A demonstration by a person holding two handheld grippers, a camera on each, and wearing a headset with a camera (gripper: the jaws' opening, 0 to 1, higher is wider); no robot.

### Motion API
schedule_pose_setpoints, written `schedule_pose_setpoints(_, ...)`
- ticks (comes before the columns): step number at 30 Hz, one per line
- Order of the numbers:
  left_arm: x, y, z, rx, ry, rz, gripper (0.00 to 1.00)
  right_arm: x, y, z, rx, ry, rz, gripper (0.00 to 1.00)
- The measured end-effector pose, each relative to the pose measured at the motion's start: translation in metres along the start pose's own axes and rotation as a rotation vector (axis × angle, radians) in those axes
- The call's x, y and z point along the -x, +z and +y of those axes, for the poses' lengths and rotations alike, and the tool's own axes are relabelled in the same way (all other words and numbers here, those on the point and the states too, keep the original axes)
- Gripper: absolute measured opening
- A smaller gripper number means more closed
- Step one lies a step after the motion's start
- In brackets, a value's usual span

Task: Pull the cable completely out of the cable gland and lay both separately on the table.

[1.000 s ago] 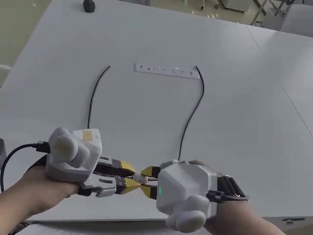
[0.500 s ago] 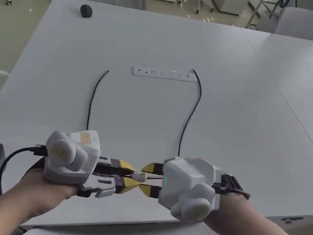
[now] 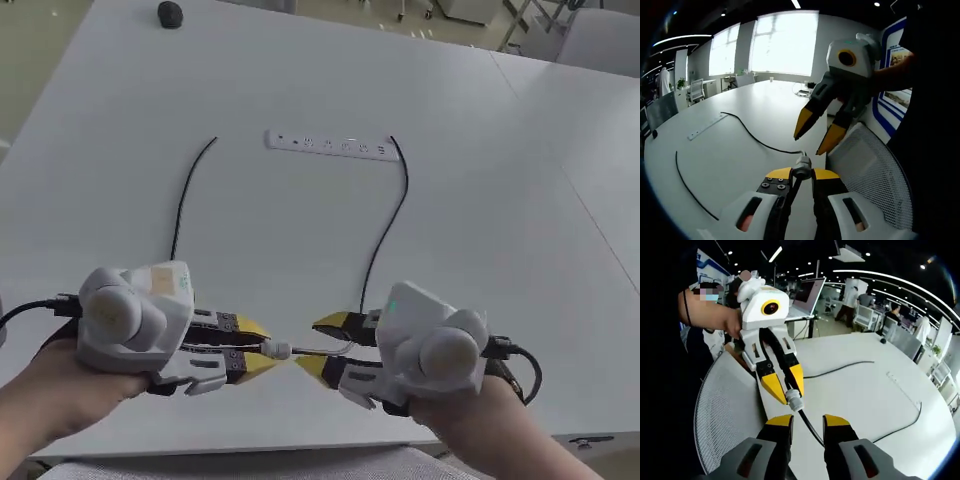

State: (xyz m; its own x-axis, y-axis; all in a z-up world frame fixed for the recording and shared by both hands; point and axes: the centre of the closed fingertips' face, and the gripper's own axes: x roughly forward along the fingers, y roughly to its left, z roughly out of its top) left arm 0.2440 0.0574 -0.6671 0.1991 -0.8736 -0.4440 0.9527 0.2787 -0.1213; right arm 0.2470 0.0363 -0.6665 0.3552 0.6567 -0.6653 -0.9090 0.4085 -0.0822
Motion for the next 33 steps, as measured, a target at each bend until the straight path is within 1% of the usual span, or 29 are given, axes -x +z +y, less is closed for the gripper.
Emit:
schedule_pose_setpoints(2, -0.001, 0.001, 0.001, -0.009, -0.002, -0.001, 0.15, -0.002, -0.002, -0.001, 0.016, -0.018, 0.011, 0.16)
schedule_pose_setpoints(3, -0.001, 0.001, 0.001, -0.010, -0.002, -0.001, 0.15, -0.002, -0.003, -0.001, 0.013, -0.018, 0.012, 0.13)
schedule_pose_setpoints(4, -0.002, 0.002, 0.001, -0.014, -0.002, -0.001, 0.15, -0.002, -0.003, 0.000, -0.013, -0.010, 0.013, 0.14)
schedule_pose_setpoints(5, -0.002, 0.002, 0.001, -0.011, -0.003, 0.000, 0.15, -0.003, -0.003, 0.001, -0.022, -0.006, 0.012, 0.16)
schedule_pose_setpoints(6, -0.003, 0.003, 0.001, -0.011, -0.004, -0.001, 0.15, -0.005, -0.004, 0.001, -0.006, -0.016, 0.017, 0.16)
schedule_pose_setpoints(8, -0.003, 0.004, 0.001, -0.010, -0.005, -0.003, 0.15, -0.006, -0.006, 0.001, 0.051, -0.025, 0.036, 0.14)
schedule_pose_setpoints(9, -0.003, 0.005, 0.001, -0.009, -0.005, -0.005, 0.15, -0.006, -0.006, 0.002, 0.064, -0.024, 0.040, 0.14)
schedule_pose_setpoints(10, -0.004, 0.006, 0.000, -0.008, -0.006, -0.007, 0.15, -0.008, -0.009, 0.002, 0.081, -0.021, 0.059, 0.14)
schedule_pose_setpoints(12, -0.004, 0.006, 0.000, -0.009, -0.005, -0.006, 0.15, -0.009, -0.012, 0.004, 0.107, -0.013, 0.078, 0.13)
schedule_pose_setpoints(18, -0.005, 0.005, -0.003, 0.001, -0.009, -0.002, 0.15, -0.010, -0.008, 0.003, 0.160, -0.019, 0.068, 0.10)
schedule_pose_setpoints(21, -0.005, 0.006, -0.003, 0.003, -0.008, -0.005, 0.15, -0.011, -0.008, 0.004, 0.175, -0.015, 0.071, 0.07)
schedule_pose_setpoints(23, -0.006, 0.006, -0.005, 0.004, -0.008, -0.004, 0.15, -0.011, -0.006, 0.007, 0.195, -0.003, 0.064, 0.03)
schedule_pose_setpoints(25, -0.006, 0.006, -0.004, 0.002, -0.006, -0.003, 0.15, -0.012, -0.006, 0.007, 0.213, -0.006, 0.066, 0.02)
schedule_pose_setpoints(30, -0.007, 0.005, -0.005, 0.008, -0.003, 0.001, 0.15, -0.012, -0.008, 0.007, 0.215, -0.004, 0.067, 0.01)
schedule_pose_setpoints(33, -0.009, 0.005, -0.006, 0.011, -0.005, 0.002, 0.15, -0.012, -0.010, 0.007, 0.204, -0.003, 0.074, 0.00)
